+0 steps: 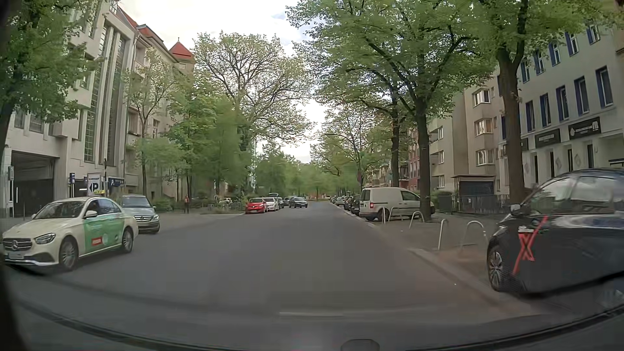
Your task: Follow the waypoints while adhering to traffic rules and regulations
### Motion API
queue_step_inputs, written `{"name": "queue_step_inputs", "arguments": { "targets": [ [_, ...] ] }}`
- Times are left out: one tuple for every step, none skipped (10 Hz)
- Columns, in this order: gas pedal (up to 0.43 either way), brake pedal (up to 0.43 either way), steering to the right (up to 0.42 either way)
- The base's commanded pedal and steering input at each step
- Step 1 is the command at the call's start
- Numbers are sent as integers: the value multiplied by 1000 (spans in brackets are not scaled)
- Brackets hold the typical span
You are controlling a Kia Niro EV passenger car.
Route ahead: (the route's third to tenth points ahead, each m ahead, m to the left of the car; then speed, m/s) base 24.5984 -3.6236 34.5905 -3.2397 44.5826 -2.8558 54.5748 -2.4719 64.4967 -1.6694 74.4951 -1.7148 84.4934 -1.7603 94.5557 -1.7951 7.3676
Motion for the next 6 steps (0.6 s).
{"name": "queue_step_inputs", "arguments": {
  "targets": [
    [319,18,-3],
    [319,18,-4],
    [319,18,-4],
    [319,18,-5],
    [319,18,-7],
    [319,18,-9]
  ]
}}
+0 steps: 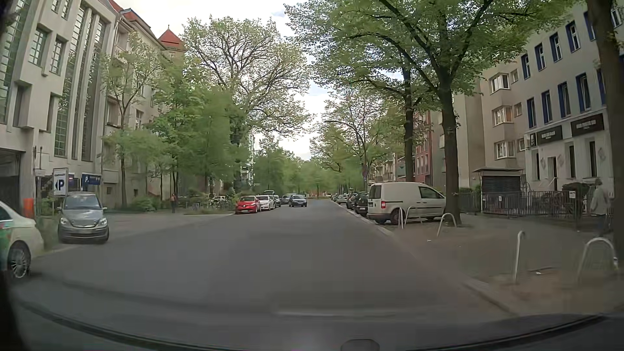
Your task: Follow the waypoints while adhering to traffic rules and regulations
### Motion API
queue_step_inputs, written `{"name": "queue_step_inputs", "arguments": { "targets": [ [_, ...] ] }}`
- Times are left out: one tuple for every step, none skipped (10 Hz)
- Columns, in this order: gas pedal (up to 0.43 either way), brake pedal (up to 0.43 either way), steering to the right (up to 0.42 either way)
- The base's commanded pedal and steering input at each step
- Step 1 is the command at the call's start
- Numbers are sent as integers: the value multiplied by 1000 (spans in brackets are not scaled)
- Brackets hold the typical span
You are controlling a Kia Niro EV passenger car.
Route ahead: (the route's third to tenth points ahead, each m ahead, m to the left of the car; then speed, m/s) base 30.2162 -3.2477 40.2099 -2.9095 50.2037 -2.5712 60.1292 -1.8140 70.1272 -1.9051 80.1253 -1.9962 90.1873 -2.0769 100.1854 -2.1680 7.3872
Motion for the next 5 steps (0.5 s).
{"name": "queue_step_inputs", "arguments": {
  "targets": [
    [319,18,-9],
    [319,18,-9],
    [319,18,-11],
    [319,18,-10],
    [331,18,-10]
  ]
}}
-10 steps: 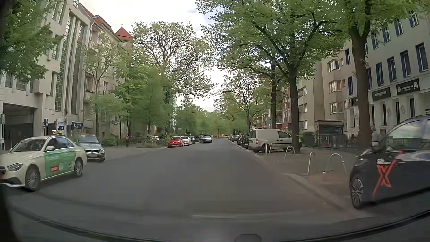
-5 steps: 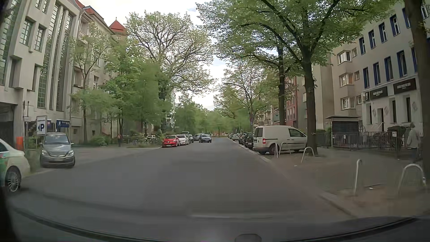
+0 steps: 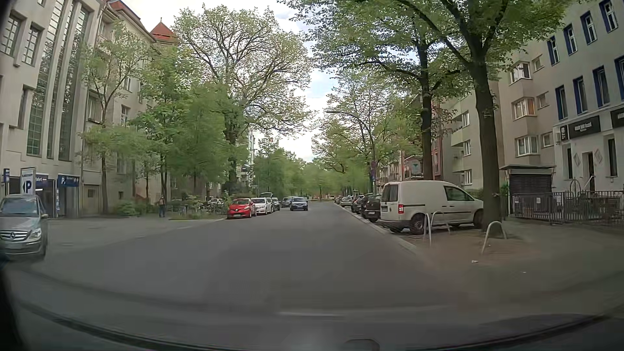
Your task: Follow the waypoints while adhering to traffic rules and regulations
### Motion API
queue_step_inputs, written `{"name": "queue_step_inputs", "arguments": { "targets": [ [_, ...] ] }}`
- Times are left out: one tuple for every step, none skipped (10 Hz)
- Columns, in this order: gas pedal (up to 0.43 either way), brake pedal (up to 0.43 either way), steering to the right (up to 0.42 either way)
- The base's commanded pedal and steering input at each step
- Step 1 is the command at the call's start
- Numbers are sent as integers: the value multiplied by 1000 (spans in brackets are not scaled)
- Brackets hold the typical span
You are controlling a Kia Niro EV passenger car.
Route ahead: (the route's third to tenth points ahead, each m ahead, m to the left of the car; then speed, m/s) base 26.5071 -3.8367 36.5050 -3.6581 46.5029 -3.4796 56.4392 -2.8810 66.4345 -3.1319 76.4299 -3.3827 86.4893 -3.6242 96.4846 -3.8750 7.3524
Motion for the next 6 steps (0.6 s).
{"name": "queue_step_inputs", "arguments": {
  "targets": [
    [331,18,-12],
    [331,18,-14],
    [331,18,-18],
    [331,18,-18],
    [331,18,-16],
    [331,18,-14]
  ]
}}
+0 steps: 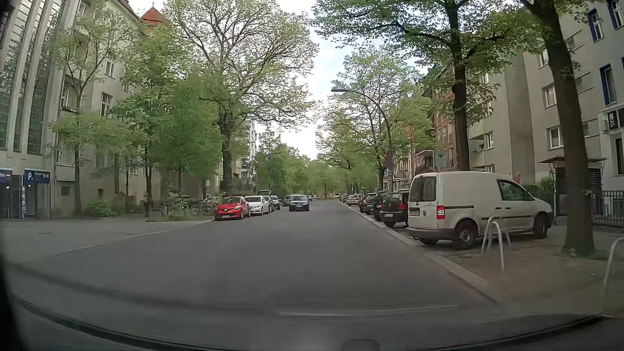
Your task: Follow the waypoints while adhering to traffic rules and regulations
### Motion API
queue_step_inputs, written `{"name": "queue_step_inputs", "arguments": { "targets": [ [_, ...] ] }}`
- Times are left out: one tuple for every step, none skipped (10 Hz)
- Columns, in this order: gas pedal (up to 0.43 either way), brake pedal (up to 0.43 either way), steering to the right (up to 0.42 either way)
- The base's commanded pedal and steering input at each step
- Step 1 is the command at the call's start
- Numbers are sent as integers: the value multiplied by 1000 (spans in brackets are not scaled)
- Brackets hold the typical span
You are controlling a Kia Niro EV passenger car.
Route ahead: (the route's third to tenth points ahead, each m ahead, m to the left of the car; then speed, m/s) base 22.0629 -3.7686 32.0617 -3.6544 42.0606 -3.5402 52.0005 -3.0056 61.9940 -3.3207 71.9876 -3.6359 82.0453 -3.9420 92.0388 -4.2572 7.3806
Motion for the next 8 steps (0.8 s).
{"name": "queue_step_inputs", "arguments": {
  "targets": [
    [331,18,-13],
    [331,18,-11],
    [331,18,-8],
    [331,12,-5],
    [331,18,-3],
    [331,18,1],
    [331,18,6],
    [331,18,8]
  ]
}}
